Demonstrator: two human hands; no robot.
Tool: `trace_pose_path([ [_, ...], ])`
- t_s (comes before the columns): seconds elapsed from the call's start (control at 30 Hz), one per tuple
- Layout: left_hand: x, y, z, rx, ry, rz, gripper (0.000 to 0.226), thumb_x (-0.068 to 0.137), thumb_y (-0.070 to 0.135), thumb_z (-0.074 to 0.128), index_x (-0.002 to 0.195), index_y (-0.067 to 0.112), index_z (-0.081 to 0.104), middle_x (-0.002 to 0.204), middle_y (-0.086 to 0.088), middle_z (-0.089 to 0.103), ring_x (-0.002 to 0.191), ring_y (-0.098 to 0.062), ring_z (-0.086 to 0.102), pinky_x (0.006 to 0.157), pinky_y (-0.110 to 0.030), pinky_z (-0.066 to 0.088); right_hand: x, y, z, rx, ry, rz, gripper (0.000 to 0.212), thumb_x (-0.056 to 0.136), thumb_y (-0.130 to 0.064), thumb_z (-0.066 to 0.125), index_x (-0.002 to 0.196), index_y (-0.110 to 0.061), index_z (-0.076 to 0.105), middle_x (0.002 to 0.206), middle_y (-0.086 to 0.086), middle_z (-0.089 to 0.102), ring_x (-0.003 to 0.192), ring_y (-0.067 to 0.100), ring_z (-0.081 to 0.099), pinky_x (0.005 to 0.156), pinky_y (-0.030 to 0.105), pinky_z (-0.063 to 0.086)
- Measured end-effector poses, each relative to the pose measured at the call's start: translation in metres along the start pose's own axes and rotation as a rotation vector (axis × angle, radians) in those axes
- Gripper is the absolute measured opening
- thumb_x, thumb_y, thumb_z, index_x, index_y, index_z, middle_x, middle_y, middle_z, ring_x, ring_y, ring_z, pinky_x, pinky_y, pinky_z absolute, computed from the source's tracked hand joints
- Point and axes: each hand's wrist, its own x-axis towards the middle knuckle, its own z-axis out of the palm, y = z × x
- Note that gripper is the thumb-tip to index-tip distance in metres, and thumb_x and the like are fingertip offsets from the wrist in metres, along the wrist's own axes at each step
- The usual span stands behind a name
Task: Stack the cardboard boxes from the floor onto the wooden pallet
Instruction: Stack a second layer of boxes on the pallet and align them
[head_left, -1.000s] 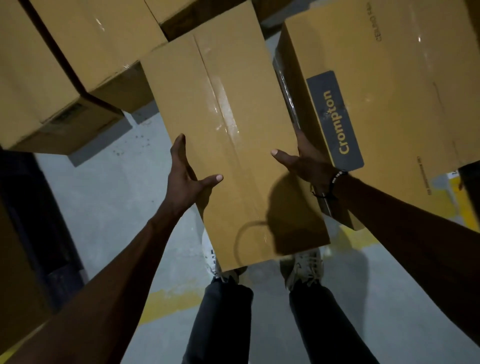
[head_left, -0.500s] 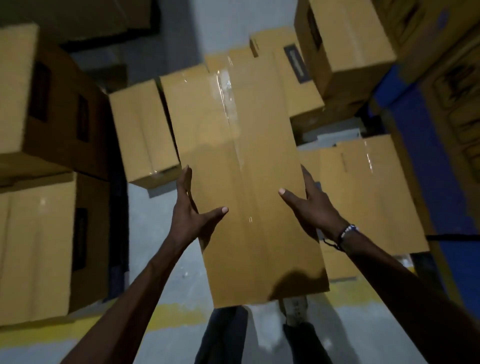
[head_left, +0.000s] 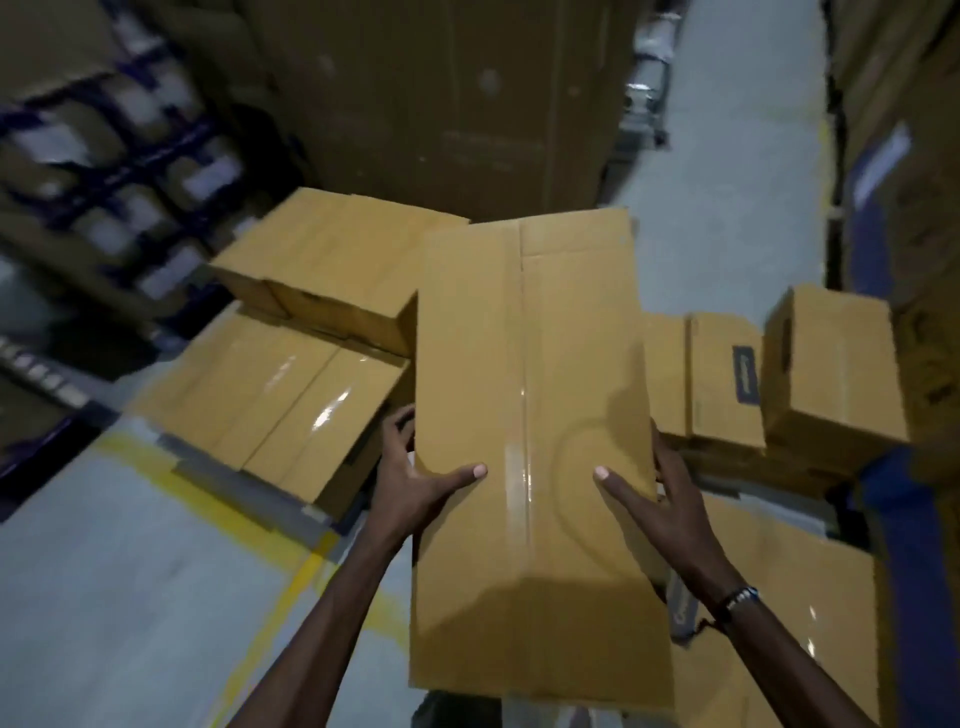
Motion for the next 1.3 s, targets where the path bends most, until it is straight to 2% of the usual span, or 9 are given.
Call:
trace_pose_path([
  [0.1, -0.031, 0.016, -0.043, -0.072, 0.114, 0.006, 0.095, 0.064, 0.039, 0.101, 0.139, 0.039, 0.043, 0.140, 0.011, 0.060, 0.126, -0.004, 0.060, 0.103, -0.042, 0.055, -0.015, -0.043, 0.015, 0.079, -0.072, -0.027, 0.077, 0.086, -0.051, 0.078, 0.147, -0.062, 0.032, 0.125, -0.053, 0.048, 0.123, -0.012, 0.051, 0.101, 0.028, 0.044],
  [0.2, -0.064, 0.029, -0.086, -0.136, 0.216, 0.040, 0.079, 0.081, 0.026, 0.091, 0.144, 0.039, 0.046, 0.144, 0.022, 0.053, 0.125, 0.017, 0.050, 0.099, -0.013, 0.045, -0.023, -0.073, 0.041, 0.127, -0.146, 0.011, 0.095, 0.075, -0.068, 0.079, 0.154, -0.057, 0.027, 0.145, -0.025, 0.044, 0.138, 0.015, 0.043, 0.109, 0.048, 0.041],
  [0.33, -0.103, 0.021, -0.149, -0.203, 0.273, 0.059, 0.082, 0.087, 0.035, 0.081, 0.152, 0.053, 0.037, 0.148, 0.046, 0.040, 0.137, 0.023, 0.033, 0.113, -0.031, 0.035, -0.033, -0.111, 0.097, 0.187, -0.292, 0.083, 0.093, 0.079, -0.061, 0.077, 0.153, -0.062, 0.021, 0.167, -0.010, 0.023, 0.151, 0.030, 0.027, 0.114, 0.063, 0.032],
  [0.4, -0.122, 0.014, -0.185, -0.260, 0.289, 0.047, 0.080, 0.086, 0.033, 0.075, 0.150, 0.055, 0.034, 0.138, 0.057, 0.037, 0.131, 0.030, 0.032, 0.109, -0.027, 0.037, -0.041, -0.128, 0.134, 0.227, -0.363, 0.125, 0.095, 0.081, -0.051, 0.078, 0.152, -0.063, 0.017, 0.168, -0.006, 0.022, 0.150, 0.033, 0.029, 0.112, 0.062, 0.035],
  [0.53, -0.164, -0.008, -0.258, -0.288, 0.328, 0.017, 0.092, 0.084, 0.037, 0.077, 0.159, 0.052, 0.026, 0.158, 0.035, 0.037, 0.143, 0.008, 0.039, 0.110, -0.025, 0.042, -0.058, -0.159, 0.205, 0.235, -0.505, 0.094, 0.093, 0.074, -0.052, 0.087, 0.147, -0.064, 0.030, 0.146, -0.004, 0.052, 0.127, 0.029, 0.056, 0.089, 0.052, 0.056],
  [0.73, -0.215, -0.053, -0.360, -0.306, 0.463, -0.011, 0.101, 0.081, 0.044, 0.081, 0.161, 0.051, 0.020, 0.160, 0.026, 0.039, 0.145, -0.007, 0.045, 0.119, -0.051, 0.041, -0.083, -0.204, 0.321, 0.170, -0.712, -0.031, 0.084, 0.071, -0.061, 0.080, 0.146, -0.058, 0.041, 0.138, -0.008, 0.063, 0.124, 0.023, 0.063, 0.100, 0.058, 0.053],
  [0.97, -0.246, -0.099, -0.446, -0.318, 0.608, -0.056, 0.093, 0.088, 0.031, 0.078, 0.161, 0.049, 0.023, 0.160, 0.022, 0.041, 0.144, -0.008, 0.047, 0.118, -0.050, 0.042, -0.104, -0.242, 0.430, 0.091, -0.826, -0.060, 0.096, 0.073, -0.065, 0.077, 0.153, -0.059, 0.025, 0.149, -0.016, 0.051, 0.135, 0.015, 0.050, 0.114, 0.053, 0.042],
  [1.13, -0.240, -0.125, -0.496, -0.329, 0.688, -0.075, 0.094, 0.089, 0.026, 0.078, 0.163, 0.045, 0.022, 0.158, 0.027, 0.042, 0.140, 0.002, 0.047, 0.111, -0.029, 0.044, -0.097, -0.267, 0.502, 0.042, -0.865, -0.144, 0.095, 0.078, -0.062, 0.076, 0.156, -0.058, 0.020, 0.154, -0.022, 0.043, 0.141, 0.008, 0.041, 0.114, 0.041, 0.035],
  [1.3, -0.214, -0.149, -0.558, -0.285, 0.761, -0.105, 0.095, 0.094, 0.023, 0.074, 0.161, 0.056, 0.014, 0.163, 0.037, 0.022, 0.149, 0.010, 0.027, 0.121, -0.033, 0.032, -0.071, -0.296, 0.587, 0.004, -0.933, -0.297, 0.093, 0.091, -0.048, 0.072, 0.154, -0.065, 0.006, 0.166, -0.031, 0.005, 0.151, -0.002, 0.008, 0.119, 0.037, 0.016],
])
